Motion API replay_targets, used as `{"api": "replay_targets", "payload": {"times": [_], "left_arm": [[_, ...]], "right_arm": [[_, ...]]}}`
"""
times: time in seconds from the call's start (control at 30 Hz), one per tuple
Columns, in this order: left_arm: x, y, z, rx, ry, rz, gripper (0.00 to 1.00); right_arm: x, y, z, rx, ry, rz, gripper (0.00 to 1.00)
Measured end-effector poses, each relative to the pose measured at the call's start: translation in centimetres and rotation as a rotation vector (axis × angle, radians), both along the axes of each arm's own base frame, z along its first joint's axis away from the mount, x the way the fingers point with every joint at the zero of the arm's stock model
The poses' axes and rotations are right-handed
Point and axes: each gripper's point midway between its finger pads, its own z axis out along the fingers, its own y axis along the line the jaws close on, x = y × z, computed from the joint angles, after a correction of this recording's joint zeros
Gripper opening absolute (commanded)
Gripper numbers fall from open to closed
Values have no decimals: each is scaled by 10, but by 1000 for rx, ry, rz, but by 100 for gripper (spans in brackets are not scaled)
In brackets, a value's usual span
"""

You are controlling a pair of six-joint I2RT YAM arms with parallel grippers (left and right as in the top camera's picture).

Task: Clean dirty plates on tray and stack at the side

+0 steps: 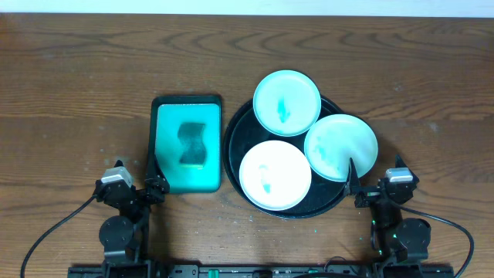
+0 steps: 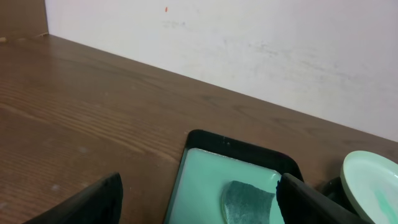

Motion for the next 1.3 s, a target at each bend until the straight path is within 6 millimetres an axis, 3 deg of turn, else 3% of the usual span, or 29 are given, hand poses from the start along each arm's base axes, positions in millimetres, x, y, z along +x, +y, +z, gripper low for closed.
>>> {"api": "replay_targets", "payload": {"times": [0.9, 1.3], "left_arm": [[0, -1, 3, 1, -14, -4, 79], [-1, -1, 42, 7, -117, -5, 79]], "right_arm": [[0, 0, 6, 2, -24, 2, 99], [-3, 20, 28, 39, -83, 115, 99]]}}
